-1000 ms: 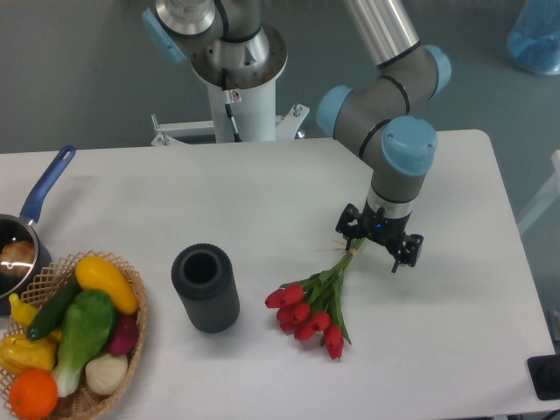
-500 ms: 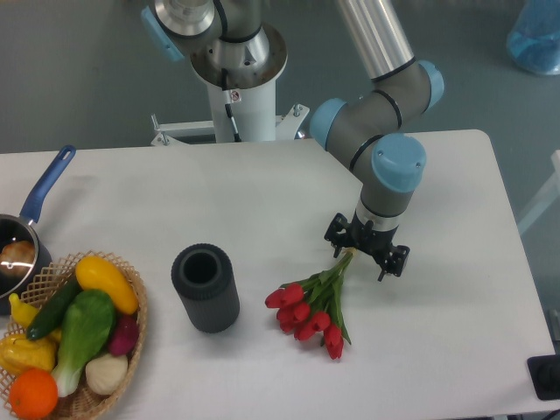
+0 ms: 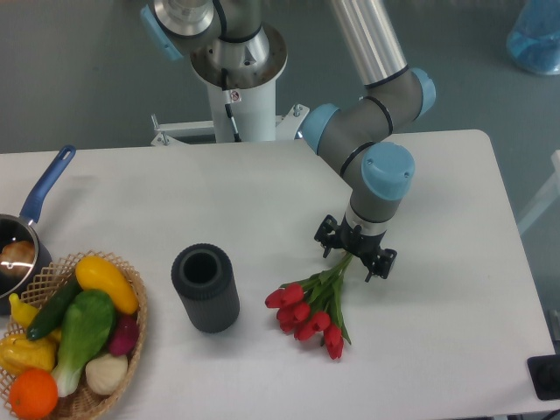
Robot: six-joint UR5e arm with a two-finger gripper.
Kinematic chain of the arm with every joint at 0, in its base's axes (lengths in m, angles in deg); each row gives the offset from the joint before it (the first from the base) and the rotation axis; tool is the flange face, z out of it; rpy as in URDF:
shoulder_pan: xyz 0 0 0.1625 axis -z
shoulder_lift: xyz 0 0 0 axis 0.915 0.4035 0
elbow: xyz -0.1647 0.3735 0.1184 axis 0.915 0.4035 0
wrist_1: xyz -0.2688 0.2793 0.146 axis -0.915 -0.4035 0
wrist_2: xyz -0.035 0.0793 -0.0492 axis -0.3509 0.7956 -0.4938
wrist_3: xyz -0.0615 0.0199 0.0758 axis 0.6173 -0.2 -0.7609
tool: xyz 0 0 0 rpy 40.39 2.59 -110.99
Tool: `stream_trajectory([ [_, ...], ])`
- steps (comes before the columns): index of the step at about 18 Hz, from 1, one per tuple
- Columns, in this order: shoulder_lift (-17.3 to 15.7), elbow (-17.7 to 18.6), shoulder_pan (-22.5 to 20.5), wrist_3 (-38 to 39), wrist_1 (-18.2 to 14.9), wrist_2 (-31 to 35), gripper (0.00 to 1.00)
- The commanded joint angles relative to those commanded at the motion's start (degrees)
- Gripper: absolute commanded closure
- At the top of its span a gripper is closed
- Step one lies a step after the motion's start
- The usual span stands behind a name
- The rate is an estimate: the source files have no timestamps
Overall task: Pick up the flowers from the table
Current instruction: 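Lower the open gripper onto the tulip stems and close it around them, then lift the gripped tulip bundle up off the table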
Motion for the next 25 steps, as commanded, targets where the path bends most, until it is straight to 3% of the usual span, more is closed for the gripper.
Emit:
stream_trajectory([
  [3,-0.2,0.0,-0.1,0.0,-0.1,0.0,0.27],
  [8,-0.2,-0.1,-0.1,0.0,-0.3,0.1,0.59],
  [11,-0.2,-0.2,0.0,0.1,-0.3,0.1,0.66],
  [14,-0.2,-0.3,0.0,0.1,-0.3,0.3,0.83],
  [21,-0.3,-0.9,-0.3,0.1,-0.2,-0.2,0.83],
  [25,-0.5,-3.4,-0.8,0.1,-0.2,-0.4,0.83],
])
